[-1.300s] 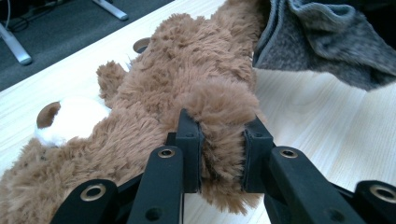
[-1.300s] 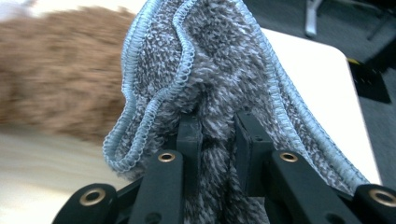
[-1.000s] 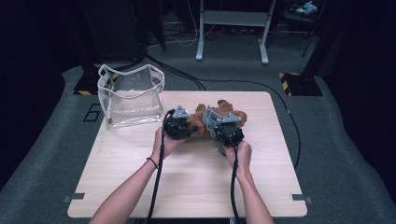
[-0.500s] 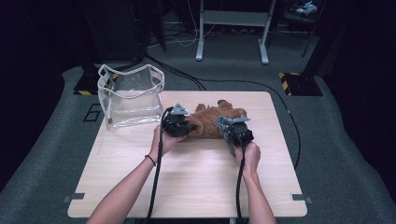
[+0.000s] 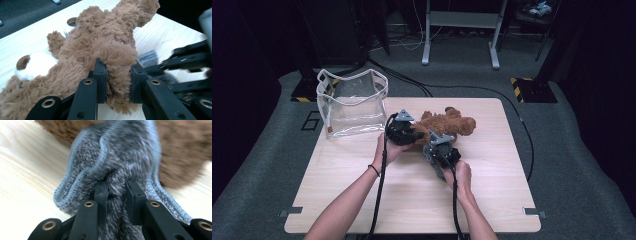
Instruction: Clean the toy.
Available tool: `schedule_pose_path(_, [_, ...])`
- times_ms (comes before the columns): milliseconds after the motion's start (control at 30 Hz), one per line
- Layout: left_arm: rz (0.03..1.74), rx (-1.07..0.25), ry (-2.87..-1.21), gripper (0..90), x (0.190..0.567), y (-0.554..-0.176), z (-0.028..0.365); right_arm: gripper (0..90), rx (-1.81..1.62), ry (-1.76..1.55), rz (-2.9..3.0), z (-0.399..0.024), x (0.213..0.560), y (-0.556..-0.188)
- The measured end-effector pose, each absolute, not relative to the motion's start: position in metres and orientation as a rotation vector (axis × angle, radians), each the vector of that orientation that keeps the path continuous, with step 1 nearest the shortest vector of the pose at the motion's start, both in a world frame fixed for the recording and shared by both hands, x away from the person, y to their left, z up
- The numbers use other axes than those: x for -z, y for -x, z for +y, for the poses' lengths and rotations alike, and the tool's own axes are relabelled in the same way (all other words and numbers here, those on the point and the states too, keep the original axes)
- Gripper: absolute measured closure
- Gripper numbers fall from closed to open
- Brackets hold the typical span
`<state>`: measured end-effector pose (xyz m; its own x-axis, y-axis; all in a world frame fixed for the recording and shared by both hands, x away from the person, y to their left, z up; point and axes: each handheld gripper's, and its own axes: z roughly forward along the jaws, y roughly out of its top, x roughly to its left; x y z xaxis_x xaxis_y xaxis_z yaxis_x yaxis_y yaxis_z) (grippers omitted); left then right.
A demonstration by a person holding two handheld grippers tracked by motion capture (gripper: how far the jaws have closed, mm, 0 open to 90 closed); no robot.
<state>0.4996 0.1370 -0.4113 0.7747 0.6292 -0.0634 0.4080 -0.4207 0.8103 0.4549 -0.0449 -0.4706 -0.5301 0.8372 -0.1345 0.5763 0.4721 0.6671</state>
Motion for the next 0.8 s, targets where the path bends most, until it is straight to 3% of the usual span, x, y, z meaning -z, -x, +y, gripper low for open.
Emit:
schedule_pose_path(133, [0.776,-0.302,-2.074,72.7,0.411,-0.5,0.138,73.4,-0.783,-1.22,2.281,-0.044,0.475,-0.468])
schedule_pose_path(533, [0.768,-0.278,-2.09,72.3,0.409,-0.503,0.141,73.2,-0.741,-1.436,2.141,-0.11,0.475,-0.482])
schedule_pose_path(800, [0.781,-0.255,-2.086,71.5,0.407,-0.506,0.138,73.3,-0.858,-1.235,2.283,-0.061,0.474,-0.454])
